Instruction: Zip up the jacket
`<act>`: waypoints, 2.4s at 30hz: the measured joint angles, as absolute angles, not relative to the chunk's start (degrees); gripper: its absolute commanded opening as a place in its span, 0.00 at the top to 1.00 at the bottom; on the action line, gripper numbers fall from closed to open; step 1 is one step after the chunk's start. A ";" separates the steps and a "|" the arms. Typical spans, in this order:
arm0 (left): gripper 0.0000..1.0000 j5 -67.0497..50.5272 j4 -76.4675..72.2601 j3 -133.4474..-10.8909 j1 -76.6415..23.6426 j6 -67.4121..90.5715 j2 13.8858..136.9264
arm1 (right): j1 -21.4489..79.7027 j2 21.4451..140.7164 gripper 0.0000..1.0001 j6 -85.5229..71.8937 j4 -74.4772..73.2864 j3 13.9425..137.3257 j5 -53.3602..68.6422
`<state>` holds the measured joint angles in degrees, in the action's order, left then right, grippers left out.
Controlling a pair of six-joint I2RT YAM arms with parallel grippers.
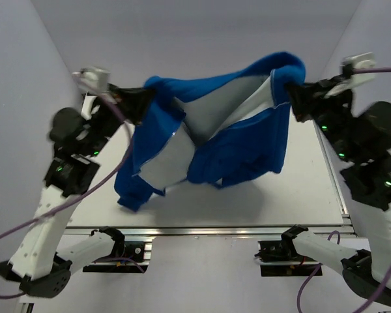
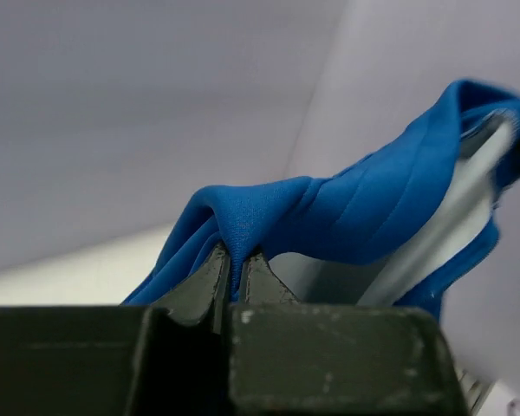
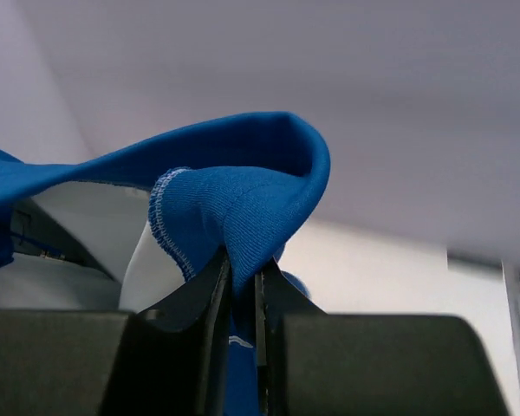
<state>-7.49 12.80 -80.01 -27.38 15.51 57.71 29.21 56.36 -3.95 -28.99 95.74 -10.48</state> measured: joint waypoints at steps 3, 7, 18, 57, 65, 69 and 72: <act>1.00 -9.10 12.82 -86.83 -27.38 17.76 53.78 | 29.21 56.31 1.00 -1.04 -28.16 104.55 -3.79; 1.00 -12.08 11.90 -96.95 -27.38 21.28 51.70 | 29.21 56.36 1.00 0.67 -27.88 114.69 2.72; 1.00 -8.21 11.62 -106.72 -27.35 25.85 59.24 | 29.21 63.11 1.00 1.76 -23.07 121.75 -1.58; 0.02 3.99 20.43 -44.14 -24.08 42.50 59.09 | 20.64 70.30 0.11 -22.06 -19.22 38.22 0.43; 0.02 -0.51 27.03 -33.10 -24.29 48.69 58.24 | 17.32 86.67 0.12 -24.62 -18.41 45.84 -0.89; 0.02 -0.91 26.72 -32.18 -24.29 50.04 55.29 | 13.47 100.14 0.14 -23.51 -17.74 60.55 -1.41; 0.02 -2.63 25.56 -29.78 -24.29 50.61 55.55 | 12.32 106.83 0.14 -21.96 -17.76 69.78 -1.83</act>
<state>-2.63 25.56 -29.78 -24.29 50.61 55.55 12.32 106.83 -21.96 -17.76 69.78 -1.83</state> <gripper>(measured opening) 0.980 0.861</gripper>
